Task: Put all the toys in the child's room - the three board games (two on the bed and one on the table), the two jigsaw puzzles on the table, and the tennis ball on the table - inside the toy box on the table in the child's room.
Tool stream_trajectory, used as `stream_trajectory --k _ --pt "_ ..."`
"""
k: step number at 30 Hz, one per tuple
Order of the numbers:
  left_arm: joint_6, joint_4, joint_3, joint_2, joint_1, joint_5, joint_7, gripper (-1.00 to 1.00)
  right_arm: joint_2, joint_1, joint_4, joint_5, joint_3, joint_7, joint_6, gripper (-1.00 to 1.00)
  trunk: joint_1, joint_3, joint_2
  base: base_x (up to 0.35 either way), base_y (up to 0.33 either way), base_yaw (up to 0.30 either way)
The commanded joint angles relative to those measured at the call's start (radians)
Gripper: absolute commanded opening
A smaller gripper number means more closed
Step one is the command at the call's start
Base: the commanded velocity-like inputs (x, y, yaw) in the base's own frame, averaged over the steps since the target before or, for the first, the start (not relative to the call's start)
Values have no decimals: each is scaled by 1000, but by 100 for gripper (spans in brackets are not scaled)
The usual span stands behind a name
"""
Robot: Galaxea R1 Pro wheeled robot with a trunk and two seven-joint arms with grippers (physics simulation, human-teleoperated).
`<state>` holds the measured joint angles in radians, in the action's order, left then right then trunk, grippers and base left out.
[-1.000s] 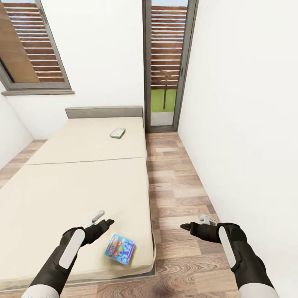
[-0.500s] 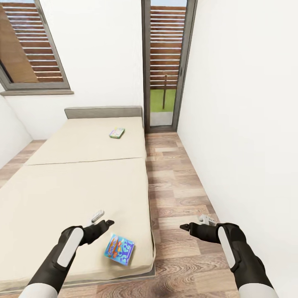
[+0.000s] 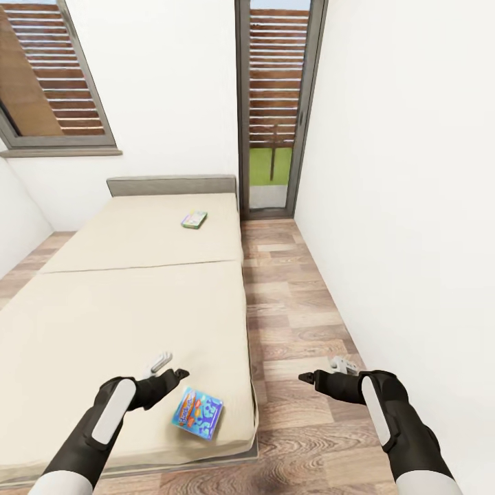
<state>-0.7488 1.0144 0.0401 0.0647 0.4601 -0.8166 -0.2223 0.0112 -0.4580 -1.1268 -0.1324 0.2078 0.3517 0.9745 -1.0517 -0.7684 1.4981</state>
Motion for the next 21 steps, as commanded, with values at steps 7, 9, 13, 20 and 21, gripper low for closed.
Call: stream_trajectory --k 7,9,13,20,21 --pt "-1 -45 1 1 7 -11 -10 100 1 -1 -1 -4 3 1 6 100 -27 -23 50 0 0 0" --pt "3 -66 1 2 15 -10 -11 100 1 -1 -1 -4 3 1 6 100 -35 -29 64 0 0 0" --pt "7 -87 1 2 24 -9 -11 100 0 -1 -2 -6 3 1 6 100 -50 -42 92 0 0 0" --pt "24 -107 0 1 31 -9 -9 100 0 -1 -2 -9 4 1 6 100 -77 -64 141 0 0 0" --pt "24 -107 0 1 31 -9 -9 100 0 -1 -2 -9 4 1 6 100 -81 -67 148 0 0 0"
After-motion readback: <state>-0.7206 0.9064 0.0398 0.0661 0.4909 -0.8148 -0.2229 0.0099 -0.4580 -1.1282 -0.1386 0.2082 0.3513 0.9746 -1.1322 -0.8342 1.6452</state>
